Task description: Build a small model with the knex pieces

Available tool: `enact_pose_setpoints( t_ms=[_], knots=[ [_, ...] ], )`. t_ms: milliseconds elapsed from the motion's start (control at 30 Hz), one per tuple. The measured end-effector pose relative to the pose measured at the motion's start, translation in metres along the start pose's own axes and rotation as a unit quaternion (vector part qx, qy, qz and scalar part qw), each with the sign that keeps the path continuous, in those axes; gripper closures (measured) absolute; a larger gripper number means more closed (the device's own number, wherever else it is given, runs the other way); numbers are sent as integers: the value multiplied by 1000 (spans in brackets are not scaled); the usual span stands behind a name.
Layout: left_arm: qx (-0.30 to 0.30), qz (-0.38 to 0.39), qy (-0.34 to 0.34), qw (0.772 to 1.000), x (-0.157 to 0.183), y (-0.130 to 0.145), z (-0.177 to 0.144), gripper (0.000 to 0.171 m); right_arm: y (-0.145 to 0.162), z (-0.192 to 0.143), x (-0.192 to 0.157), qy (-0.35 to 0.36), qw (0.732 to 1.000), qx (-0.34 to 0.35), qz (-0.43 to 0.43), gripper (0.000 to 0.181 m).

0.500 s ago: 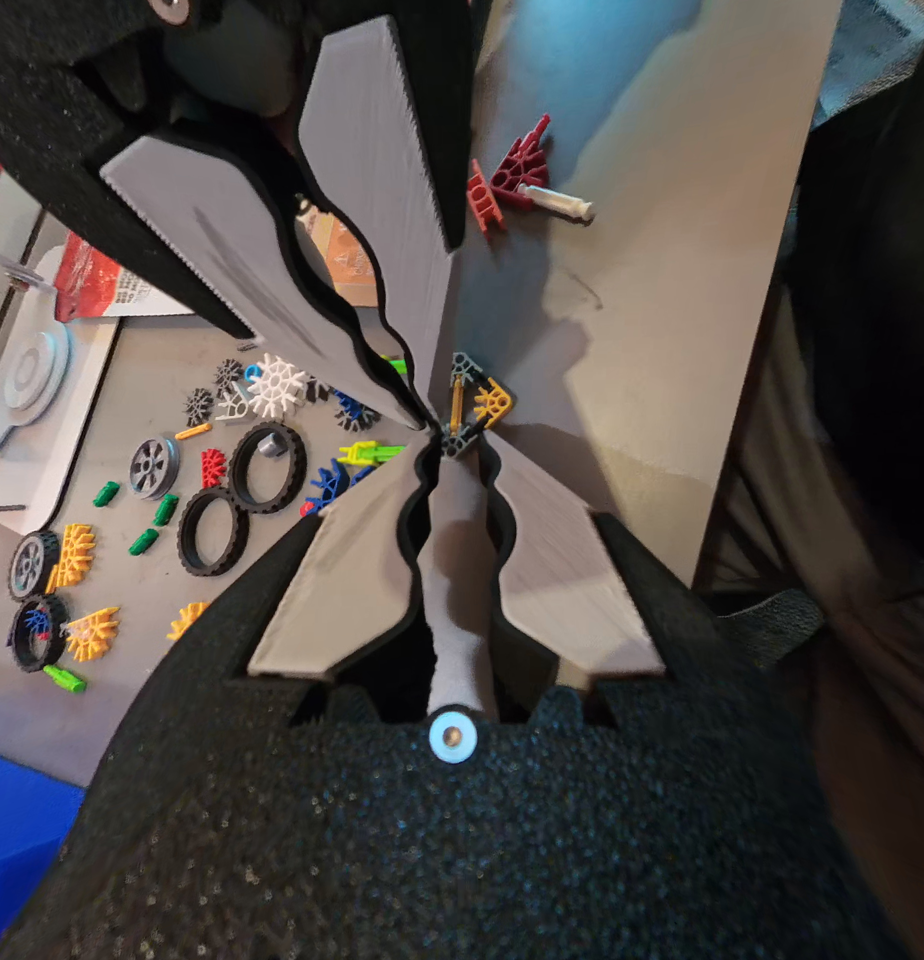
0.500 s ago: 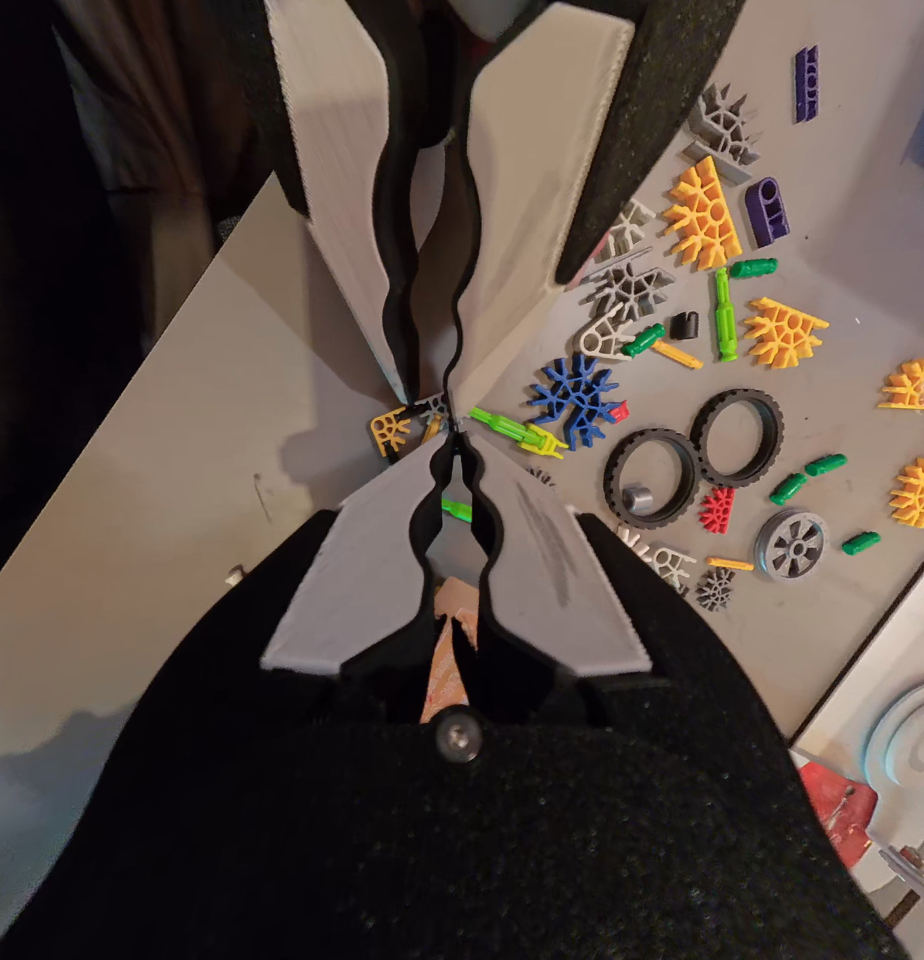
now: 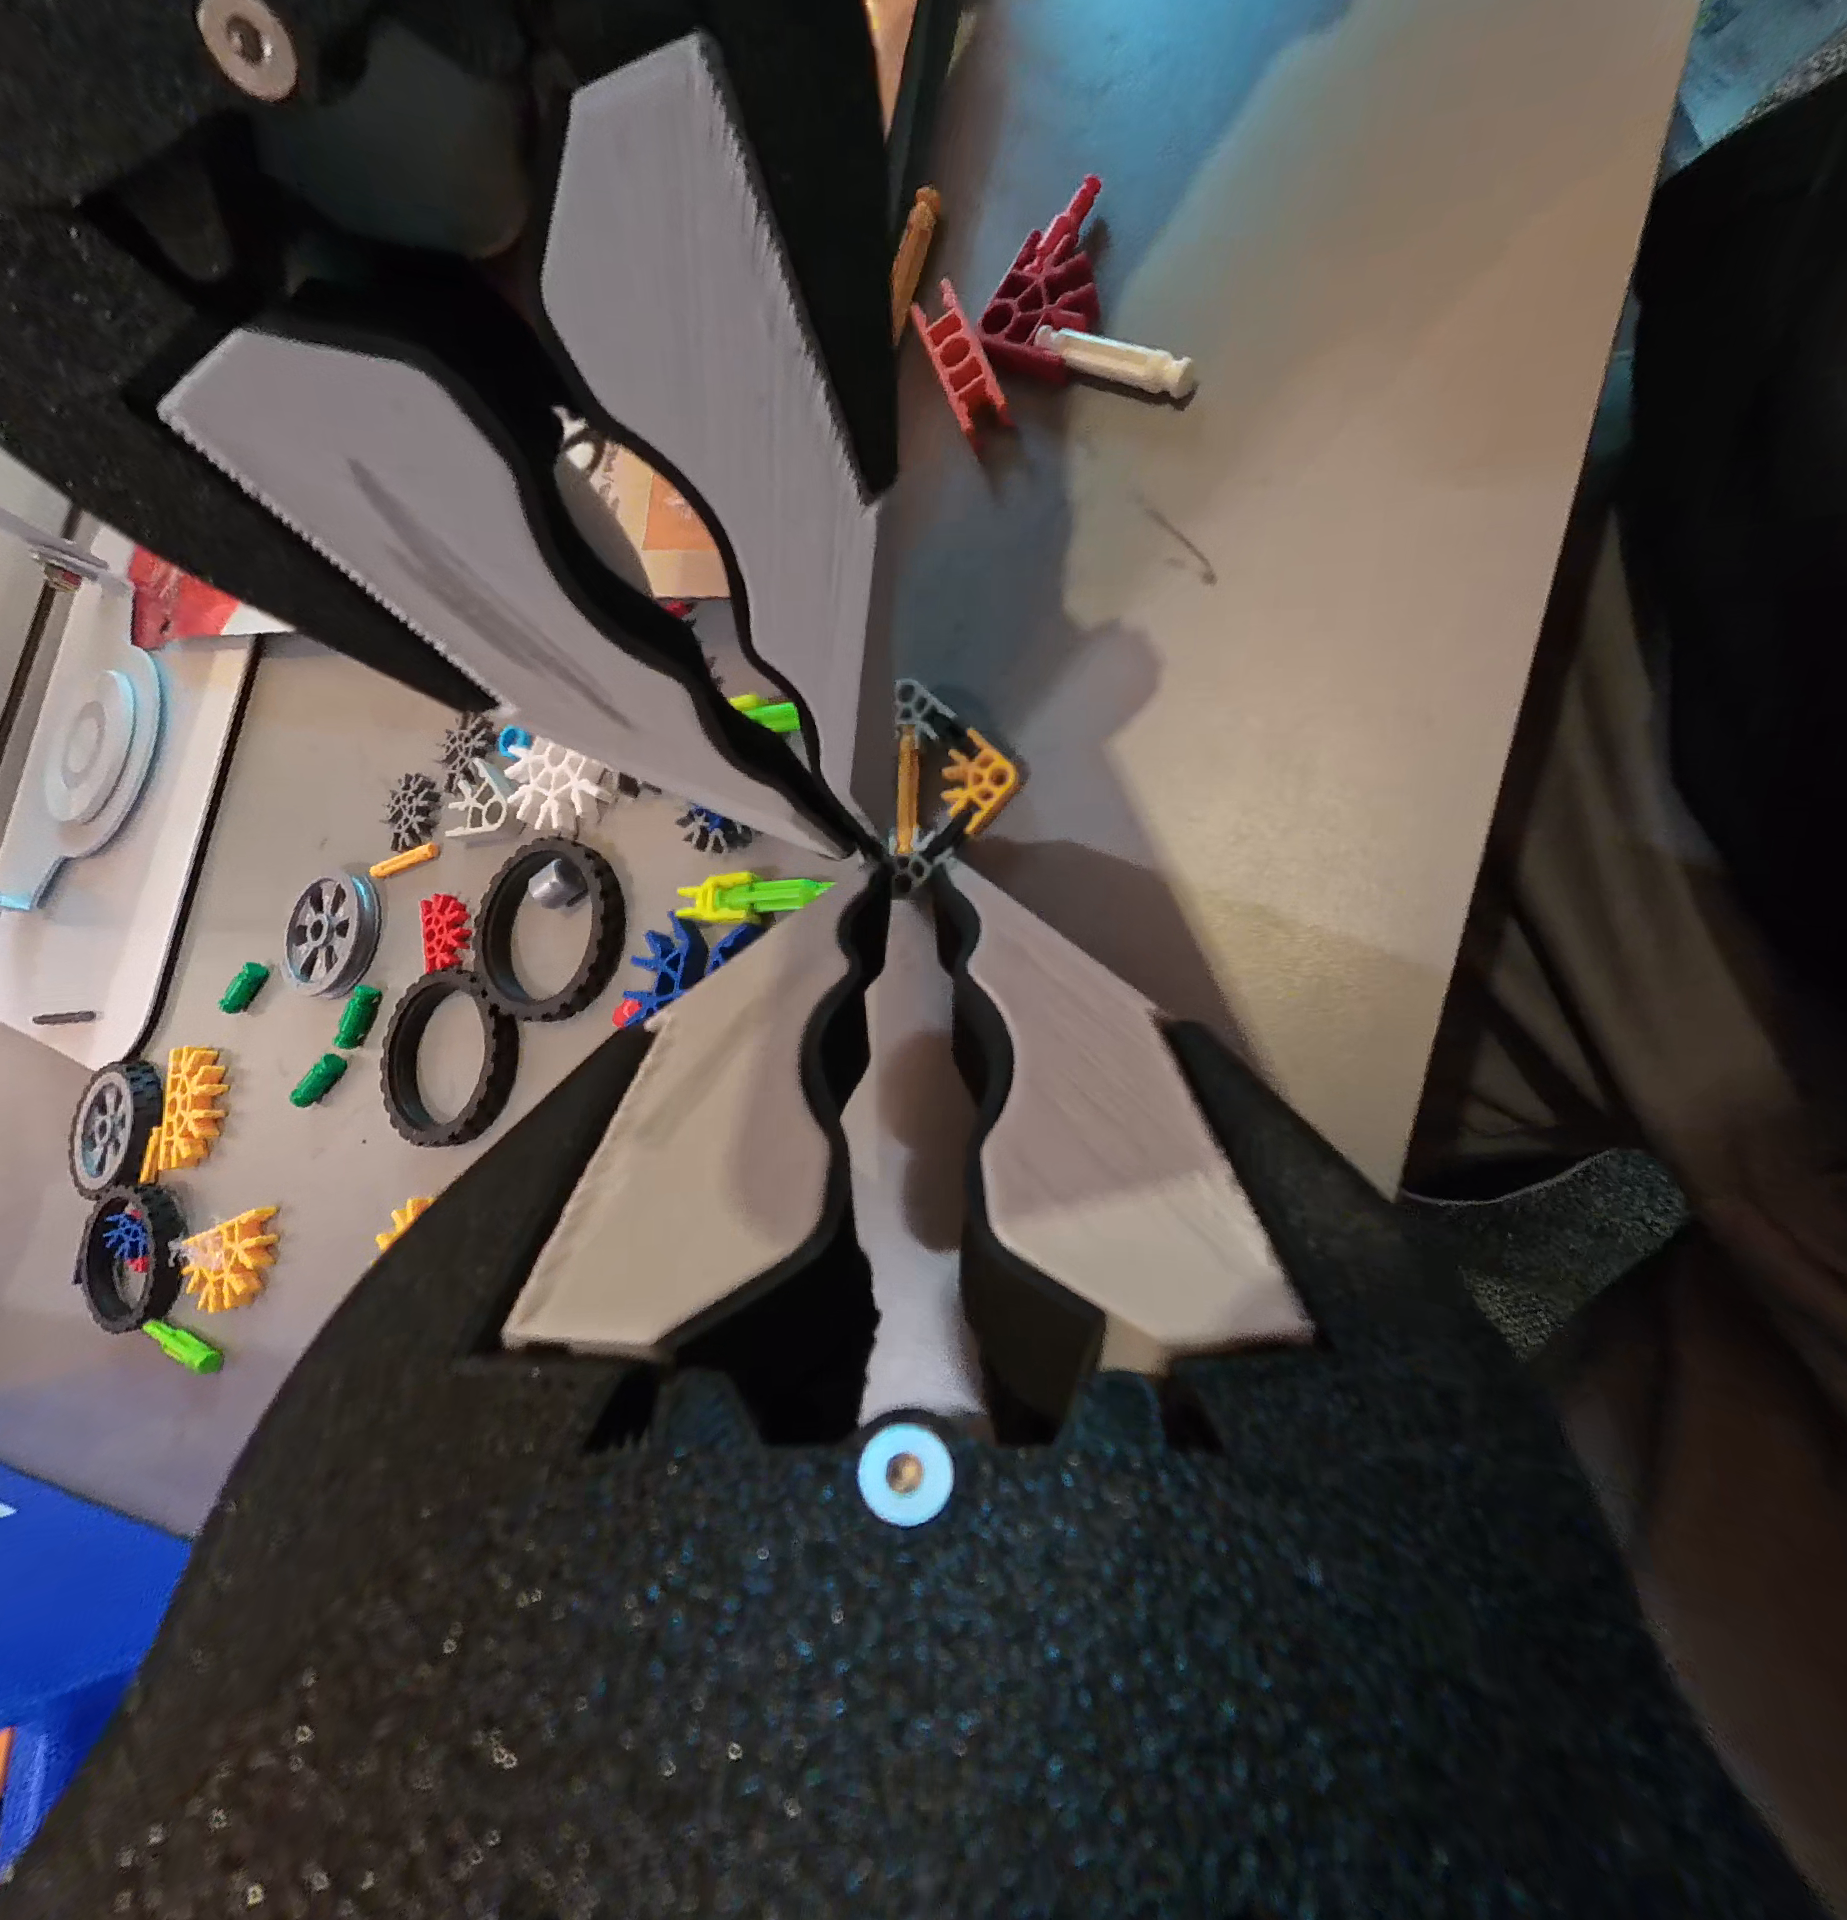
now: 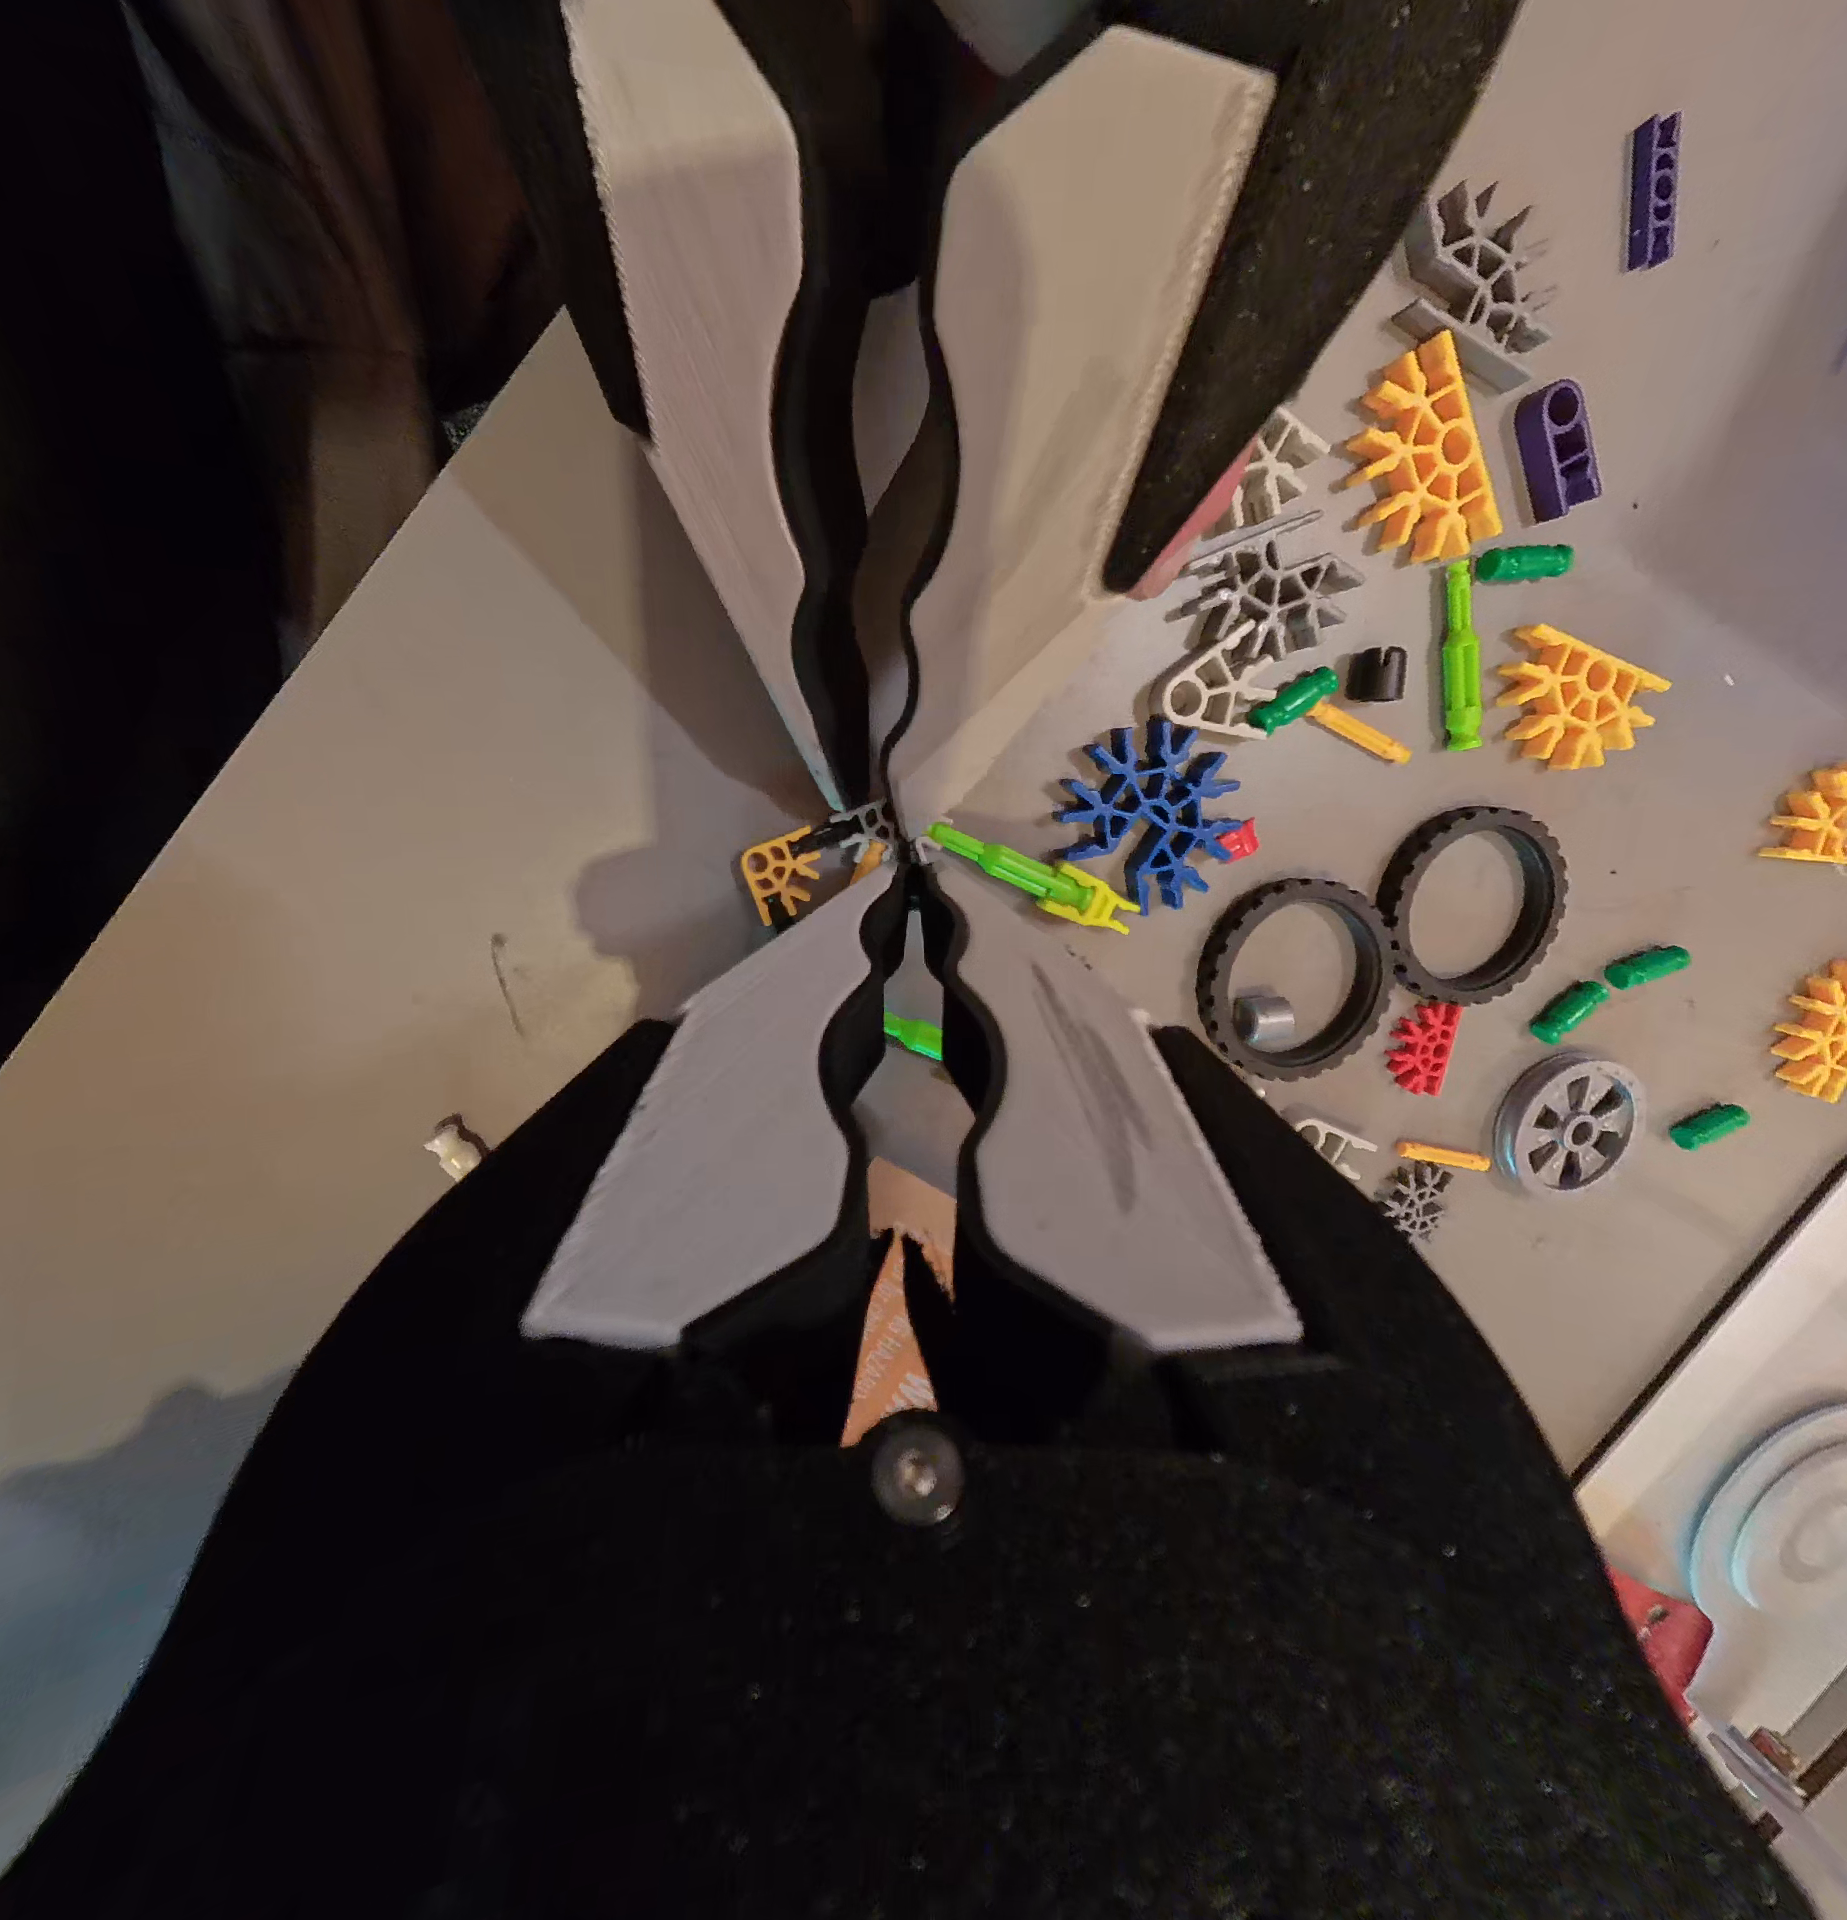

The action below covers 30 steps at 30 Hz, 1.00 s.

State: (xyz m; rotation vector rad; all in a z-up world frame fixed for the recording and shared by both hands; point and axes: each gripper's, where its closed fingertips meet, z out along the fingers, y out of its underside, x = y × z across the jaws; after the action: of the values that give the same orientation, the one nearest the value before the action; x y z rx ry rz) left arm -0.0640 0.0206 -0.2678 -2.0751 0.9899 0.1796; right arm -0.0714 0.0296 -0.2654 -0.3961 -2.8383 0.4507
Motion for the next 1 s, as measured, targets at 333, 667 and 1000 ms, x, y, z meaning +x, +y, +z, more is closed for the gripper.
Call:
enact_pose_setpoints(
  t_ms=[333,667,1000],
  knots=[
    [-12,19,5,1000,-3,0,-1,158,1,0,0,-4,1000,3,-1,181],
    [-34,53,23,998,-2,-1,2,162,3,-1,0,-10,1000,1,-12,181],
    [-47,59,31,997,-2,-1,3,163,4,-1,0,-14,999,-2,-29,181]
  ],
)
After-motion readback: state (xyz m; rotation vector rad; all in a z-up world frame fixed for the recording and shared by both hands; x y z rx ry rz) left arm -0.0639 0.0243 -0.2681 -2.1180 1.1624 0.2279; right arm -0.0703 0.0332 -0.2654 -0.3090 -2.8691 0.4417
